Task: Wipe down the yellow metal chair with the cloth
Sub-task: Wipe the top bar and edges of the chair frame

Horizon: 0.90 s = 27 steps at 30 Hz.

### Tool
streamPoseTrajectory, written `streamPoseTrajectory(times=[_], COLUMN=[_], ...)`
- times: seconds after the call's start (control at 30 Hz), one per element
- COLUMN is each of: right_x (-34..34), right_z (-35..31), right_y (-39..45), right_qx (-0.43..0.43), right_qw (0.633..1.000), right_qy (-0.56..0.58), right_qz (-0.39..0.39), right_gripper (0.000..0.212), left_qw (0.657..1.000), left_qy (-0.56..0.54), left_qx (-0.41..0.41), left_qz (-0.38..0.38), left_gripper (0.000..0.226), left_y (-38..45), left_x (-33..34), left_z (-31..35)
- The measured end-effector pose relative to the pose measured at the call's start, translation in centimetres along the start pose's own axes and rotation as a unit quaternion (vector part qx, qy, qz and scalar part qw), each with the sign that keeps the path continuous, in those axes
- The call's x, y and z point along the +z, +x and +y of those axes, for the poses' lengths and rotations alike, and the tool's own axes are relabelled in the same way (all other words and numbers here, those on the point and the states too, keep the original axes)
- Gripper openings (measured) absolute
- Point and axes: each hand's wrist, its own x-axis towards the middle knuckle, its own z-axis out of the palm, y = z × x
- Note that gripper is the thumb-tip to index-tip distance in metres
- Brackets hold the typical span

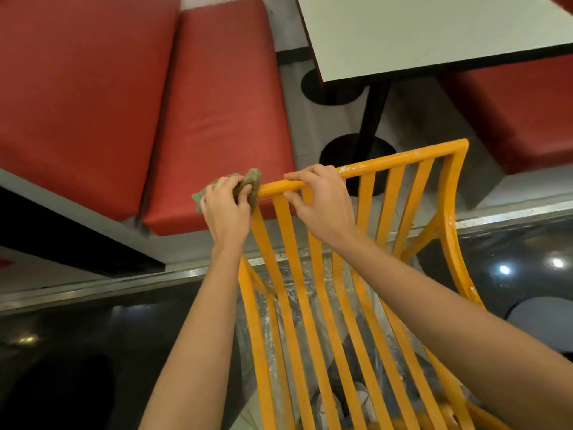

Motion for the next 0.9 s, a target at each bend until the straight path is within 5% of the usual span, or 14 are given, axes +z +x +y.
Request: streamPoseTrajectory(times=[0.17, 0.3, 0.5, 0.57, 0.63, 0.8, 0.9], right_x=[-2.5, -4.1, -4.2, -4.5, -4.7, -4.0, -4.1], right_z=[-0.4, -1.5, -1.2, -0.7, -0.6, 0.7, 1.1], right_y=[-1.4, -0.9, -0.9, -0.8, -0.8, -1.6, -2.2], right_qx=[0.069, 0.185, 0.208, 0.215, 0.209, 0.192, 0.262], right_qw=[0.986, 0.896, 0.900, 0.886, 0.879, 0.924, 0.891], right_qy=[0.151, 0.402, 0.369, 0.385, 0.393, 0.298, 0.342], right_qz=[0.007, -0.027, -0.099, -0.142, -0.173, -0.141, -0.143], right_gripper=[0.018, 0.029, 0.039, 0.048, 0.049, 0.022, 0.023], left_qw=[0.942, 0.859, 0.534, 0.483, 0.500, 0.646, 0.719], left_qy=[-0.296, -0.490, -0.760, -0.785, -0.761, -0.622, -0.557], left_qx=[-0.110, -0.135, -0.354, -0.364, -0.376, -0.411, -0.383], left_qz=[0.118, 0.051, -0.113, -0.136, -0.171, -0.167, -0.165], left_gripper=[0.016, 0.021, 0.050, 0.063, 0.066, 0.036, 0.030], left_y=[-1.3, -3.2, -4.8, -5.4, -6.0, -7.0, -7.5], left_x=[-3.1, -4.6, -4.5, -4.5, -4.4, -4.2, -4.8], left_z=[2.2, 6.0, 8.0, 7.8, 7.9, 8.2, 8.0])
